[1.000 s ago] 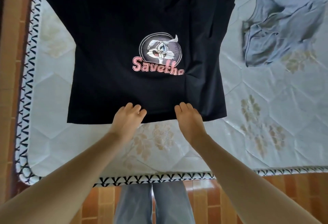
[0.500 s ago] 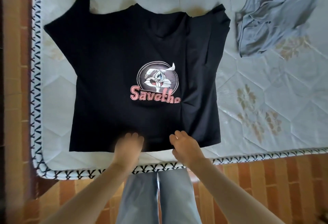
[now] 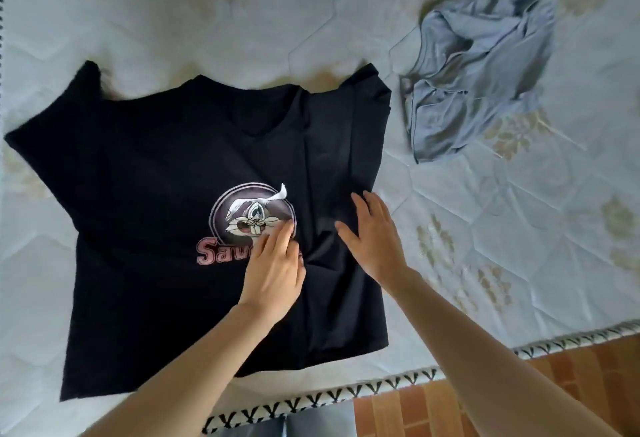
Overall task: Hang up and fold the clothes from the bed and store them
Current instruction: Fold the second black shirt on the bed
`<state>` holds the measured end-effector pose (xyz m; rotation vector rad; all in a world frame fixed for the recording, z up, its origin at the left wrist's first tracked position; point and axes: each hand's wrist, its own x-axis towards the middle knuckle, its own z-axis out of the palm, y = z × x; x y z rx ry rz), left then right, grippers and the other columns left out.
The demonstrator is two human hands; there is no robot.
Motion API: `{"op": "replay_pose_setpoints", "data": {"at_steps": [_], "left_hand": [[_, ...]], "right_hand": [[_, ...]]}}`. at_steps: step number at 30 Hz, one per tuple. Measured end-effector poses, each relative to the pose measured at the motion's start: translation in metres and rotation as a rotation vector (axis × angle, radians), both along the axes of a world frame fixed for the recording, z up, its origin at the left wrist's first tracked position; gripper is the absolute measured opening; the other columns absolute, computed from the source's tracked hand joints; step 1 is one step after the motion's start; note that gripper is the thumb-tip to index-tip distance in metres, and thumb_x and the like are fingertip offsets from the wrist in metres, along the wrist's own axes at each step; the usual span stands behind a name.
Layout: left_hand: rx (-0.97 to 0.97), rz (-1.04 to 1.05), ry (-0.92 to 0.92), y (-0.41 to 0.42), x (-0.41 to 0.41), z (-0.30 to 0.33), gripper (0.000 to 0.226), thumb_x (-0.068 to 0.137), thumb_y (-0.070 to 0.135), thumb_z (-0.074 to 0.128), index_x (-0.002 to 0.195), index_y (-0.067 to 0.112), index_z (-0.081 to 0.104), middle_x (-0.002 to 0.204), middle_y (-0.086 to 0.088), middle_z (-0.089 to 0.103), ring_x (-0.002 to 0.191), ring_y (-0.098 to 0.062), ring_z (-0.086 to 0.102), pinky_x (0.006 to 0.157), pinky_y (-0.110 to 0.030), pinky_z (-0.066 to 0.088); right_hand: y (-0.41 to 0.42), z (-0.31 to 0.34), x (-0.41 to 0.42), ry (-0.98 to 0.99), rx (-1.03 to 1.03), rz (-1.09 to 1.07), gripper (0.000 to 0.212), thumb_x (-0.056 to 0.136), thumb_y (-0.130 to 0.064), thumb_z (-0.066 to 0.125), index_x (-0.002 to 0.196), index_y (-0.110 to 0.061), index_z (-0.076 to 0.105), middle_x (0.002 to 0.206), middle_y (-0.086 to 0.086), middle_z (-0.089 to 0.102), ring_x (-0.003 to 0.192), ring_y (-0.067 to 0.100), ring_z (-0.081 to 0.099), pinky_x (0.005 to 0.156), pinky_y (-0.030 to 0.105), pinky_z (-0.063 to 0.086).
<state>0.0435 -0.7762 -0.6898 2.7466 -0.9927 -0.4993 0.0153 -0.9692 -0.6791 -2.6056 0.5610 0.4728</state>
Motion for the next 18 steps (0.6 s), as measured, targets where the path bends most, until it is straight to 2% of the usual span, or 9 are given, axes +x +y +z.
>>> {"op": "replay_pose_setpoints", "data": {"at_steps": [4, 8, 10, 15, 18], "left_hand": [[-0.07, 0.011, -0.071, -0.055, 0.034, -0.004, 0.045, 0.077, 0.016, 0.071, 0.118, 0.0, 0.064, 0.132, -0.019, 0.056, 0.12, -0.032, 0.058, 0.098, -0.048, 0.049], [-0.084, 0.004, -0.102, -0.097, 0.071, -0.012, 0.049, 0.08, 0.016, 0.07, 0.125, -0.001, 0.06, 0.136, -0.02, 0.054, 0.127, -0.033, 0.053, 0.104, -0.049, 0.045], [-0.086, -0.008, -0.101, -0.113, 0.087, -0.016, 0.051, 0.082, 0.016, 0.069, 0.128, -0.001, 0.058, 0.139, -0.021, 0.052, 0.13, -0.034, 0.051, 0.106, -0.049, 0.044], [-0.083, -0.027, -0.118, -0.139, 0.11, -0.026, 0.047, 0.086, 0.017, 0.064, 0.13, 0.001, 0.058, 0.142, -0.022, 0.049, 0.132, -0.035, 0.048, 0.107, -0.05, 0.042], [-0.093, -0.001, -0.125, -0.15, 0.109, -0.029, 0.044, 0.087, 0.023, 0.065, 0.126, 0.003, 0.062, 0.136, -0.022, 0.054, 0.124, -0.035, 0.054, 0.099, -0.048, 0.048]], "right_hand": [[-0.037, -0.003, 0.044, -0.086, 0.114, -0.274, 0.06, 0.1, -0.035, 0.051, 0.15, -0.009, 0.033, 0.153, 0.009, 0.035, 0.14, 0.024, 0.034, 0.11, 0.032, 0.033], [-0.073, -0.007, 0.089, -0.112, 0.195, -0.464, 0.042, 0.098, -0.02, 0.052, 0.137, -0.006, 0.046, 0.124, 0.011, 0.055, 0.115, 0.027, 0.053, 0.089, 0.031, 0.04], [-0.086, -0.008, 0.109, -0.108, 0.262, -0.537, 0.043, 0.097, -0.019, 0.052, 0.138, -0.008, 0.045, 0.119, 0.009, 0.058, 0.11, 0.026, 0.056, 0.083, 0.027, 0.039], [-0.103, -0.008, 0.147, -0.132, 0.235, -0.411, 0.057, 0.097, -0.031, 0.055, 0.149, -0.022, 0.034, 0.14, 0.009, 0.045, 0.12, 0.025, 0.052, 0.09, 0.031, 0.041], [-0.108, -0.009, 0.161, -0.069, 0.166, -0.35, 0.055, 0.093, -0.045, 0.057, 0.142, -0.025, 0.043, 0.137, 0.007, 0.042, 0.117, 0.025, 0.051, 0.083, 0.03, 0.041]]}}
